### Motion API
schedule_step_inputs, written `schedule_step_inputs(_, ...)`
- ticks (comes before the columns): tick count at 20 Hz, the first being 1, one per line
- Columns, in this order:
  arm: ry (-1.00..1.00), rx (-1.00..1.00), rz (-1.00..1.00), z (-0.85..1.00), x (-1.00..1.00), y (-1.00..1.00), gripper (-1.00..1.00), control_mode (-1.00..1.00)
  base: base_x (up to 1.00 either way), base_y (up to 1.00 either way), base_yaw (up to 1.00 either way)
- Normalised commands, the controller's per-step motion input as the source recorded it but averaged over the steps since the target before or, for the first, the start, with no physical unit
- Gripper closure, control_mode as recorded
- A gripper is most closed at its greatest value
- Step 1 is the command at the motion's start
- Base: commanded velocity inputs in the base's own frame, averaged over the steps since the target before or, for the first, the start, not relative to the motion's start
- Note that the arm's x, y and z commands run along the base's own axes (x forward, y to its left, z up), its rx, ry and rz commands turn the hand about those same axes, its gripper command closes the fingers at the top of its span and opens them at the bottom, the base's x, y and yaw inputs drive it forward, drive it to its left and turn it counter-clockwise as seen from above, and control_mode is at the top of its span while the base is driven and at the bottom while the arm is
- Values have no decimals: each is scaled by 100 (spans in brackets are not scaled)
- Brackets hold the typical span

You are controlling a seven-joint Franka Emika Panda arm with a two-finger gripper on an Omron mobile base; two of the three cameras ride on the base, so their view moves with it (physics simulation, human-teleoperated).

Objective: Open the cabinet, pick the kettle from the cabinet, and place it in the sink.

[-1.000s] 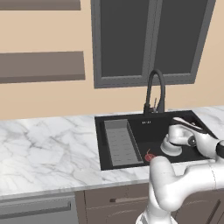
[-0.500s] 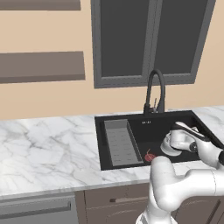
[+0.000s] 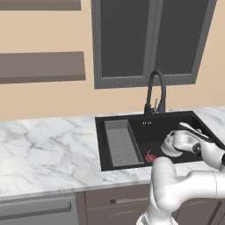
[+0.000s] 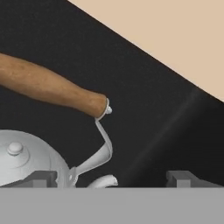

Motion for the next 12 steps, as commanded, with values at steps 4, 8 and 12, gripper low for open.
schedule_step_inputs(4, 15, 0, -12, 15, -7, 7, -100, -100, 0, 0, 0)
schedule_step_inputs(8, 17, 0, -10, 16, -2, 6, -100, -100, 0, 0, 0)
schedule_step_inputs(12, 14, 0, -8, 14, -8, 7, -100, -100, 0, 0, 0)
